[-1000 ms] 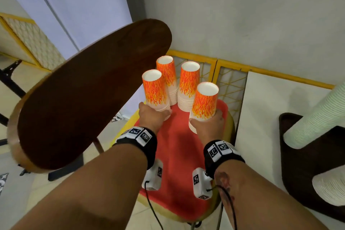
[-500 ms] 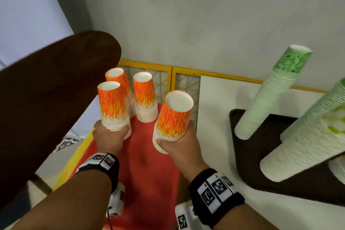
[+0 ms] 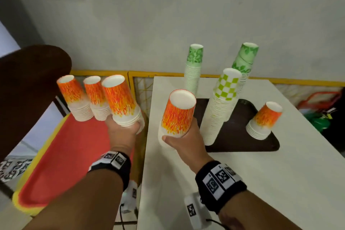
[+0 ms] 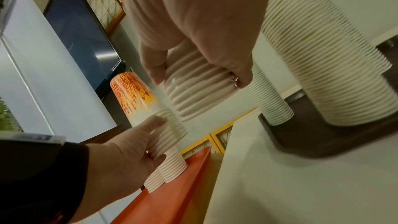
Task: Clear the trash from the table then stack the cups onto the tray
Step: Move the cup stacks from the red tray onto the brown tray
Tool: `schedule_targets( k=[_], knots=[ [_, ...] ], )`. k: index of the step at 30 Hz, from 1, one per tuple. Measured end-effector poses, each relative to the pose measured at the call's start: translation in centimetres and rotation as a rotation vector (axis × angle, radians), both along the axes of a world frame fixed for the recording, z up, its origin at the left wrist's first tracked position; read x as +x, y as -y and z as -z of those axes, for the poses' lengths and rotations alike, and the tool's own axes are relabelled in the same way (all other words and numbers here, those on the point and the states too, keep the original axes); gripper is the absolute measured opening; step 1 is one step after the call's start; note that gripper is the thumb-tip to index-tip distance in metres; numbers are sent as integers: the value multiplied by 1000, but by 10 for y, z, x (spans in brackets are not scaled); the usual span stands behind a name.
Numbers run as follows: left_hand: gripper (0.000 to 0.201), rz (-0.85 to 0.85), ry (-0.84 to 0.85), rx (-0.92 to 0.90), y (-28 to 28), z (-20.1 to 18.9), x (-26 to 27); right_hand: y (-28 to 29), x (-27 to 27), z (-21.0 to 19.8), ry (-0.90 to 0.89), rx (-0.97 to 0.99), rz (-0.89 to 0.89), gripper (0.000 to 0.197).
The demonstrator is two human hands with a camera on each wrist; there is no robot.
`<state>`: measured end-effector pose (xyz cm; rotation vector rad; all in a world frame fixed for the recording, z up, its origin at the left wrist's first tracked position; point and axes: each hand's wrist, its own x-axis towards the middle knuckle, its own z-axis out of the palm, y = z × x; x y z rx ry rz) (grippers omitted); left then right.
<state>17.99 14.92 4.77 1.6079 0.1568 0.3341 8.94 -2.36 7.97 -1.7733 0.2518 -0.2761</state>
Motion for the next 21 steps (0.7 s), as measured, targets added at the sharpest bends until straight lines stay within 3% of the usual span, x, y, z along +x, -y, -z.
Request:
schedule_targets(
  k=[2,11,14,16,21],
  knots=[
    [64,31,89,-20,31,-11,-18,20,-9,-7,19,-10,8,77],
    [54,49,251,10,141,-23,-112,124,-66,-11,37,-18,-164,75],
    [69,0,189,-48,184,-15,-146,165,-87,-14,64,-20,-183,79],
    [84,-12,162,-36,211,-9,-166,198,-100,-17,95,-19,-179,70],
    [80,137,233,44,272,-8,-179,269,-101,-33,160,-9,58,77]
  ],
)
